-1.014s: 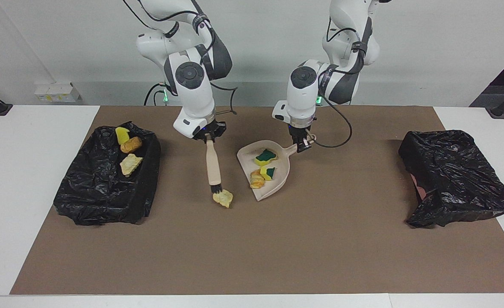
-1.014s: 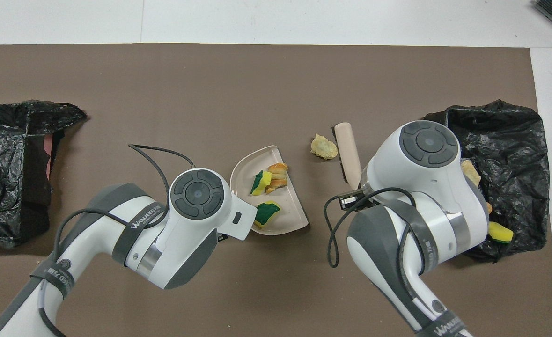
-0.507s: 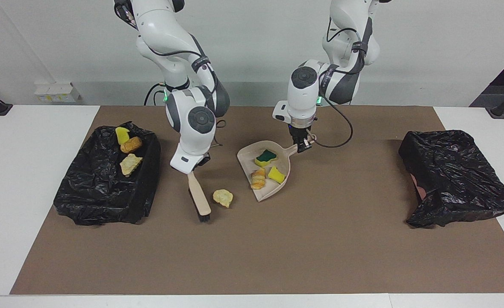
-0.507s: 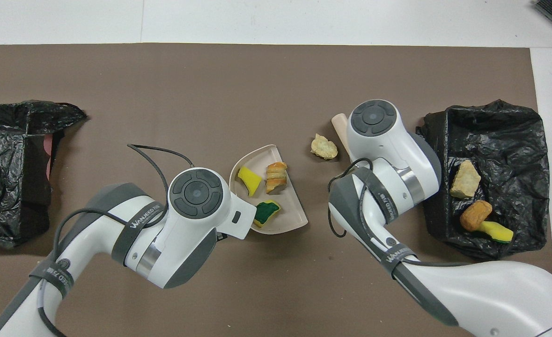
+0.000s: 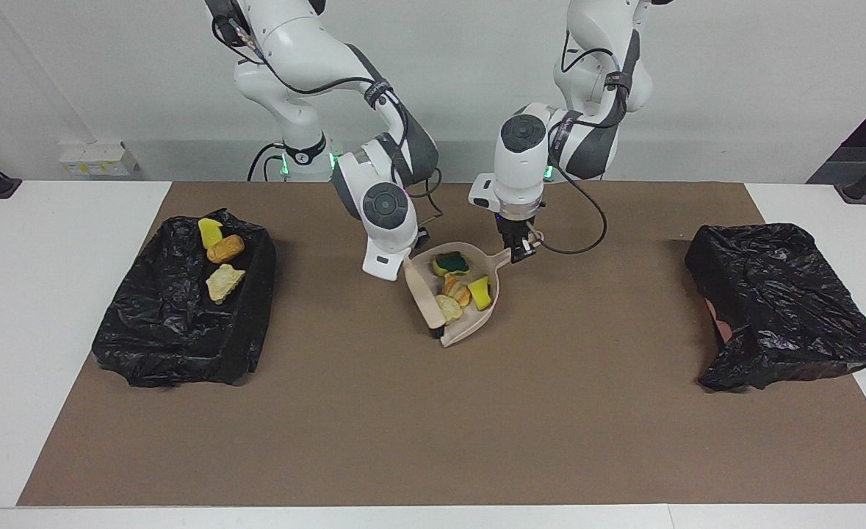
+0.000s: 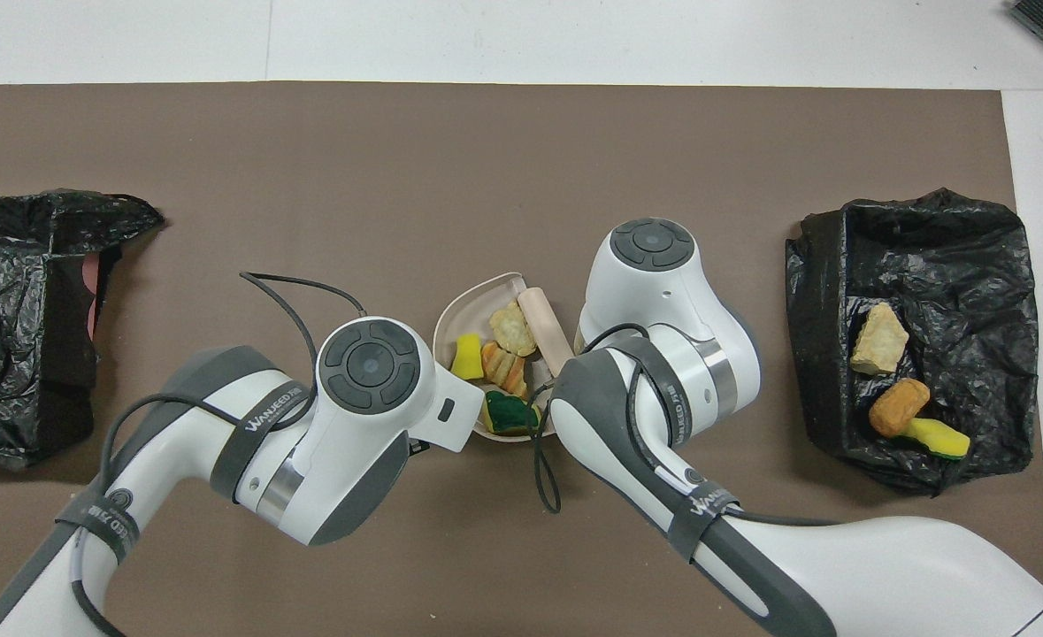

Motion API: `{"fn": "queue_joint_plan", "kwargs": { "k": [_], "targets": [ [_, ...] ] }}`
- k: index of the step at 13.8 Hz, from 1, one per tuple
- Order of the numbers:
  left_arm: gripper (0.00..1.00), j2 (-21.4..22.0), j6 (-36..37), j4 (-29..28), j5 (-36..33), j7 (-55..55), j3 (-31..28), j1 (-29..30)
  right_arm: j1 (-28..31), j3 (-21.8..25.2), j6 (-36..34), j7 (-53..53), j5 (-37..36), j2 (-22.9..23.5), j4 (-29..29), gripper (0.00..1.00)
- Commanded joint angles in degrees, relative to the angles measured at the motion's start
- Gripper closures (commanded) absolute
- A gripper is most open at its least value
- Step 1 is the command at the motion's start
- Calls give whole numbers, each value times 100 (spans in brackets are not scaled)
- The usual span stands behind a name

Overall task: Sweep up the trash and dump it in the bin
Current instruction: 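Sweep the last rock and sponge into the dustpan with the right gripper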

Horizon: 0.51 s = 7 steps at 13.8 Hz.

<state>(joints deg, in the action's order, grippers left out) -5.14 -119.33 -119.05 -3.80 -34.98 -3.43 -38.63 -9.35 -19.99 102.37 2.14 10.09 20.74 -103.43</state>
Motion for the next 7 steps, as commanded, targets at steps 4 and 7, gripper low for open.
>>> {"fn": "queue_joint_plan", "kwargs": {
  "k": [4,7],
  "targets": [
    [100,40,-1038,-250,107,-780,-43,382,91,-40,-76,1171,-111,-728,-248,100],
    [100,-30,-1329,-250,503,-1291,-43,550,170,126,-339,1412,-385,-1237,-195,100]
  ]
}}
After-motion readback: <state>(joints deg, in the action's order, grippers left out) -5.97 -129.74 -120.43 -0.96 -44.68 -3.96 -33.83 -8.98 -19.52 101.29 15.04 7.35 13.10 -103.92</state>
